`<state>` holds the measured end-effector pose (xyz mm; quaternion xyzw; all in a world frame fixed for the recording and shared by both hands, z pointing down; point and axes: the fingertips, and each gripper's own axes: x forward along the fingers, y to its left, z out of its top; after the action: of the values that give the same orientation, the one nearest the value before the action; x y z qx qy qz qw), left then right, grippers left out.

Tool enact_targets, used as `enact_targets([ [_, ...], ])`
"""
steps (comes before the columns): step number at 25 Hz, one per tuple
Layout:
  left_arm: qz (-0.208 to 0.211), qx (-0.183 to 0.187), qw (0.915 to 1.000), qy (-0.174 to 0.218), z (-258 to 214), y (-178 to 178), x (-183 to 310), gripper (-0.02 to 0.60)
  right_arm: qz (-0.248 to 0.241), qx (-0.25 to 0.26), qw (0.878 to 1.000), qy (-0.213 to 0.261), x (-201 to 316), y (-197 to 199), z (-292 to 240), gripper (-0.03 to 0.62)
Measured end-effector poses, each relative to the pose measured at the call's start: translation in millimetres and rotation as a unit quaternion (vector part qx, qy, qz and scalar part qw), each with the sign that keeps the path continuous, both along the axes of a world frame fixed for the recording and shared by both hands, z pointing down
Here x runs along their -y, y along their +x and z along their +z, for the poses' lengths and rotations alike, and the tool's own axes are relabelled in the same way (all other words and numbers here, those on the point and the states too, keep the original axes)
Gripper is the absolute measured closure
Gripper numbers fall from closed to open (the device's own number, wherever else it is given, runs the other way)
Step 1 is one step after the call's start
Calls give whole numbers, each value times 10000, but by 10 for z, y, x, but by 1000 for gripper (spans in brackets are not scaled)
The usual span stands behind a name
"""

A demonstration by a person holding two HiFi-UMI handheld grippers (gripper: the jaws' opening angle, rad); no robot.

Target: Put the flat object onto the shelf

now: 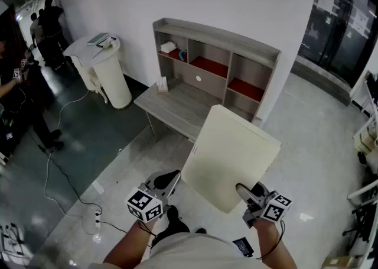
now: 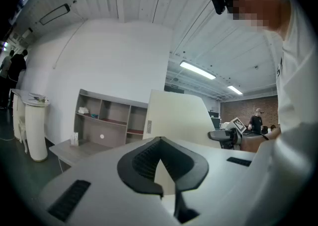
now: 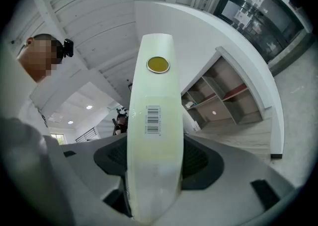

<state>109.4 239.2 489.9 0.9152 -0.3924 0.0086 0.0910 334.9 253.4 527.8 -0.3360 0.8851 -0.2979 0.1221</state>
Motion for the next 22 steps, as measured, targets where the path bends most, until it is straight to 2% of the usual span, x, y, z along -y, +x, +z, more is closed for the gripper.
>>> enact_targets([
  [13,-68,-44,9999,-76,43,-481,353,569,-48,8,10000,24,381,-424,-57,309],
  [22,-5,-127,9999,-36,90,-1131,850,569,28,-138,9999,80,902,-1061,-70,310],
])
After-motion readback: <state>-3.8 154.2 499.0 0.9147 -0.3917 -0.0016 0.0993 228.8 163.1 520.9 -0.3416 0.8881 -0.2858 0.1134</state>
